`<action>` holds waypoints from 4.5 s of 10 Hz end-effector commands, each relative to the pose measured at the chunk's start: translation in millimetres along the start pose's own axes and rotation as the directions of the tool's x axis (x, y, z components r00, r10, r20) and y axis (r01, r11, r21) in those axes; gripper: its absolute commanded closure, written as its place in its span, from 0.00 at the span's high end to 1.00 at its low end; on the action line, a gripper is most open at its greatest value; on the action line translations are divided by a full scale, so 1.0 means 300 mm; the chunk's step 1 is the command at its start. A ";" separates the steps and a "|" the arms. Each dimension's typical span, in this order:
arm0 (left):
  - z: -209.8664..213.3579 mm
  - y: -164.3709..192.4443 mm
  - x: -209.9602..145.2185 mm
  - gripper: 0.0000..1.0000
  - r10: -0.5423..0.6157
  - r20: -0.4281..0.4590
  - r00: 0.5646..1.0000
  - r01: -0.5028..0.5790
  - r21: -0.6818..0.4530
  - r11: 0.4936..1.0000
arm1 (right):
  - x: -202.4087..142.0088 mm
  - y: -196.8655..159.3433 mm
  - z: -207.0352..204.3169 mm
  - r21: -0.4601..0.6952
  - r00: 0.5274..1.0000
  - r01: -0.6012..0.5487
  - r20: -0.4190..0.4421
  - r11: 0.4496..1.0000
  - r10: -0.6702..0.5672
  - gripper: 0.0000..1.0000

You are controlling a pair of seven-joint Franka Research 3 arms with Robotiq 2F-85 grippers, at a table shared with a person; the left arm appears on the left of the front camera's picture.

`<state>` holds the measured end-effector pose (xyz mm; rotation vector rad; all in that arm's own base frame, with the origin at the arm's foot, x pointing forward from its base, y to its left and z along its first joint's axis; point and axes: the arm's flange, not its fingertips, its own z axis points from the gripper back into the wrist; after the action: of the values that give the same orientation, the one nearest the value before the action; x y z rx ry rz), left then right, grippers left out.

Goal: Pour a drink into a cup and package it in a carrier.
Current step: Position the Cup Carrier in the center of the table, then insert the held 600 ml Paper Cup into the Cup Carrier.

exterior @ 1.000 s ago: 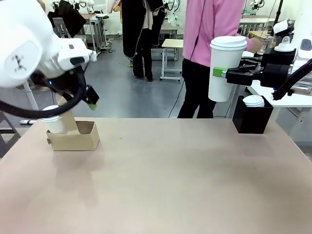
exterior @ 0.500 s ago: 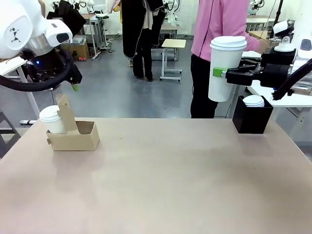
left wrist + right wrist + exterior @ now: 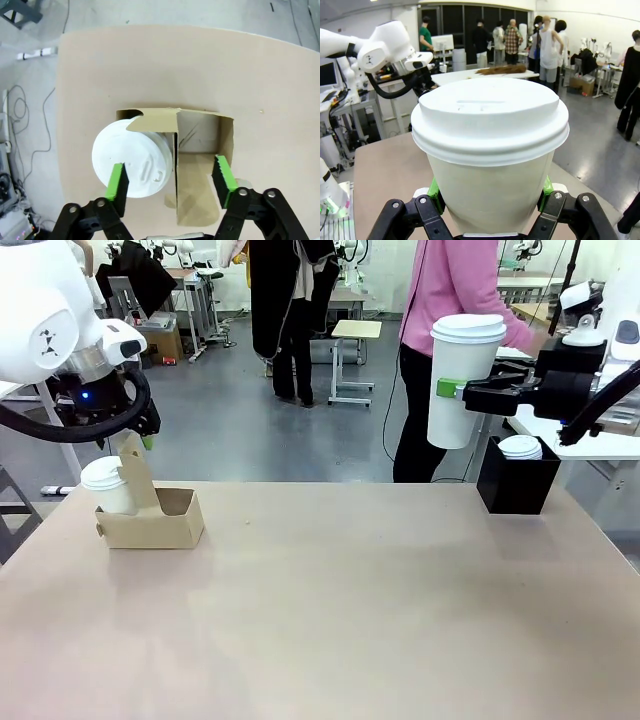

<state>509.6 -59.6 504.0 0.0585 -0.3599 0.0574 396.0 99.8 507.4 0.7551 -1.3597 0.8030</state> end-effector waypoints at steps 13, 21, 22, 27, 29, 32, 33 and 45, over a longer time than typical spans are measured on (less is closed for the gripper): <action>-0.003 -0.019 -0.005 0.03 0.016 -0.008 1.000 -0.016 -0.005 1.000 | 0.014 -0.004 -0.011 -0.002 1.000 0.001 0.018 1.000 -0.001 0.80; 0.505 -0.535 -0.302 0.01 0.092 0.149 0.985 -0.088 -0.033 0.996 | 0.014 -0.004 -0.011 -0.002 1.000 0.001 0.018 1.000 -0.001 0.80; 0.505 -0.632 -0.365 0.01 0.046 0.157 0.987 -0.040 -0.043 0.998 | 0.014 -0.004 -0.011 -0.002 1.000 0.001 0.018 1.000 -0.001 0.80; 0.348 -0.976 -0.573 0.01 -0.031 0.102 0.994 0.035 -0.040 0.999 | 0.014 -0.004 -0.011 -0.002 1.000 0.001 0.018 1.000 -0.001 0.80; 0.275 -1.047 -0.609 0.01 -0.041 0.076 0.996 0.044 -0.035 0.998 | 0.014 -0.004 -0.011 -0.002 1.000 0.001 0.018 1.000 -0.001 0.80; 0.227 -1.077 -0.635 0.01 -0.067 0.038 0.997 0.068 0.001 0.998 | 0.014 -0.004 -0.011 -0.002 1.000 0.001 0.018 1.000 -0.001 0.80; 0.236 -1.049 -0.635 0.01 -0.067 0.050 0.996 0.069 -0.039 0.997 | 0.014 -0.004 -0.011 -0.002 1.000 0.001 0.018 1.000 -0.001 0.80; 0.447 -0.813 -0.571 1.00 -0.196 0.018 0.980 0.195 -0.243 0.950 | -0.089 -0.074 -0.121 0.334 0.997 0.045 -0.080 0.941 -0.019 0.80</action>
<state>330.3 -347.2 543.6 -0.1200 -0.3714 -0.1137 413.8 121.8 475.7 0.9223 -1.2146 0.9752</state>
